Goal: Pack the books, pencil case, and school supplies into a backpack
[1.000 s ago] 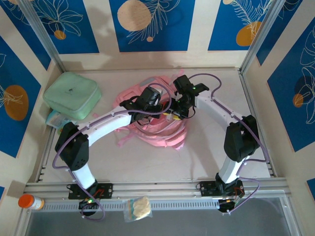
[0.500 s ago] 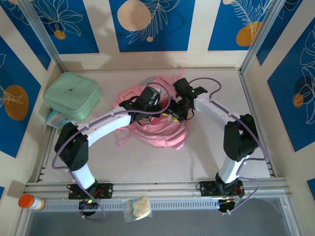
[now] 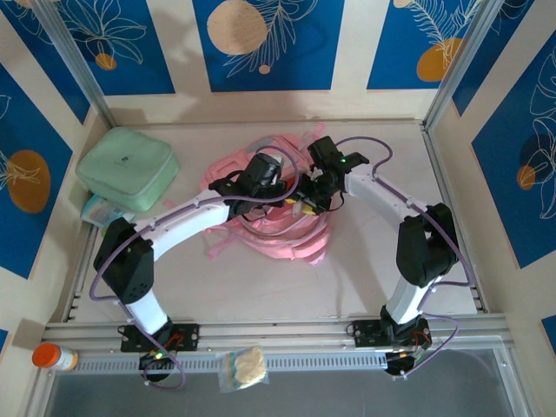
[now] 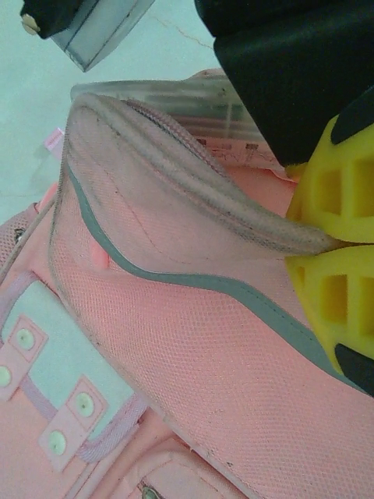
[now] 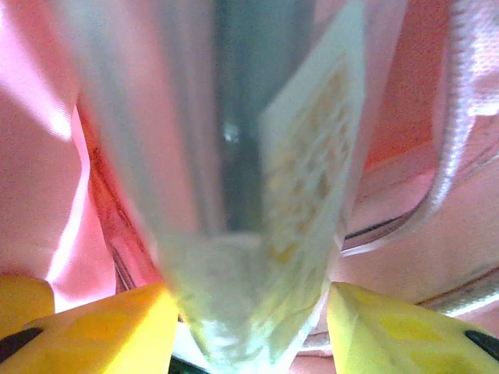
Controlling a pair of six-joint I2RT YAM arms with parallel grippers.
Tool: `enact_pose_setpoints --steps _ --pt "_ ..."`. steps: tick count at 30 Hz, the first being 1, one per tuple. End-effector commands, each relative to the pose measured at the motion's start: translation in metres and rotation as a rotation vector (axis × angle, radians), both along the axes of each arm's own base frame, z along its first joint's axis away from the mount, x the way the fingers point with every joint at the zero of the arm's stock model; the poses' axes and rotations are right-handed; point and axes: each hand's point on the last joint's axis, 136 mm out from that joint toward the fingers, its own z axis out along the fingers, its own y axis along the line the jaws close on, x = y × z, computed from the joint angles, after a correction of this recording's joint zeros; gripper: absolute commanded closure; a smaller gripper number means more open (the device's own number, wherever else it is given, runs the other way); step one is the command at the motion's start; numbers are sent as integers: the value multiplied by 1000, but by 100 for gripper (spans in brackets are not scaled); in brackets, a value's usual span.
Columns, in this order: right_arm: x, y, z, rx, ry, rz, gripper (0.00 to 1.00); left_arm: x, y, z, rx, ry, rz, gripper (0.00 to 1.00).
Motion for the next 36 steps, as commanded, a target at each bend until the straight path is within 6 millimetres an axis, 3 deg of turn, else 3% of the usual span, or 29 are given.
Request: enact_pose_setpoints --steps 1,12,18,21,26,29,36 --pt "-8 16 33 119 -40 42 47 4 -12 49 -153 -93 -2 100" --pt "-2 15 49 177 -44 34 51 1 -15 49 -179 -83 -10 100" --pt "0 22 62 305 -38 27 54 -1 -14 44 -187 -76 -6 100" --pt "0 17 63 268 -54 23 55 -1 -13 43 -182 -74 -5 100" --pt "13 14 42 238 -34 -17 62 0 -15 45 -195 -79 -6 100" --pt "17 17 40 229 -62 -2 66 -1 -15 46 -198 -76 -5 100" --pt "3 3 15 160 -17 -33 81 -5 -14 48 -191 -69 -24 100"
